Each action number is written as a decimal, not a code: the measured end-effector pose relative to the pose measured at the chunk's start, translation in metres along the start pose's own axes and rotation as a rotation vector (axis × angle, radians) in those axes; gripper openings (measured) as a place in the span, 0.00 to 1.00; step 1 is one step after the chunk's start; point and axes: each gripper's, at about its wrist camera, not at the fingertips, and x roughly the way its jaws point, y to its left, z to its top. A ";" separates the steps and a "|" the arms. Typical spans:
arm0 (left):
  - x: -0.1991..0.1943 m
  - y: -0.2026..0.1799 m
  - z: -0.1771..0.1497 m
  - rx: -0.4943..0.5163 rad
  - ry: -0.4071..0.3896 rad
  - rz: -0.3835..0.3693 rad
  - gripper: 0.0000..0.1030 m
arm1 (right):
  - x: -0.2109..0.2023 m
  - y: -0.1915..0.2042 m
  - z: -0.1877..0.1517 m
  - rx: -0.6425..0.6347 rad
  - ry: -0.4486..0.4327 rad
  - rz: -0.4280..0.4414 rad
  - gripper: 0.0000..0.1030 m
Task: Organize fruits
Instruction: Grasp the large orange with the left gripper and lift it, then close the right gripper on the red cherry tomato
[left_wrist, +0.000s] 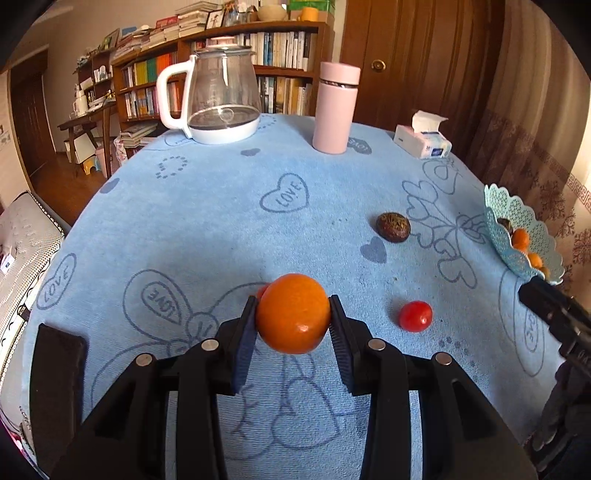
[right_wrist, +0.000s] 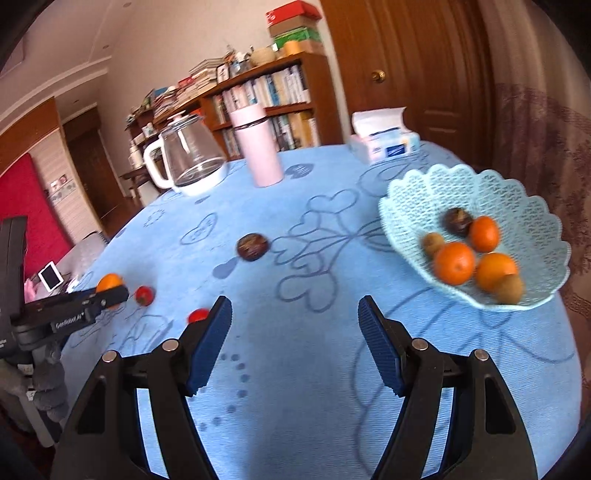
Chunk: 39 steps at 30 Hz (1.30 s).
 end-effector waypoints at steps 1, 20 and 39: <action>-0.002 0.002 0.001 -0.004 -0.006 0.001 0.37 | 0.003 0.005 0.000 -0.005 0.015 0.015 0.70; -0.014 0.043 0.006 -0.080 -0.047 0.031 0.37 | 0.070 0.084 -0.003 -0.141 0.219 0.103 0.48; -0.012 0.044 0.008 -0.088 -0.044 0.032 0.37 | 0.093 0.082 -0.008 -0.136 0.275 0.079 0.30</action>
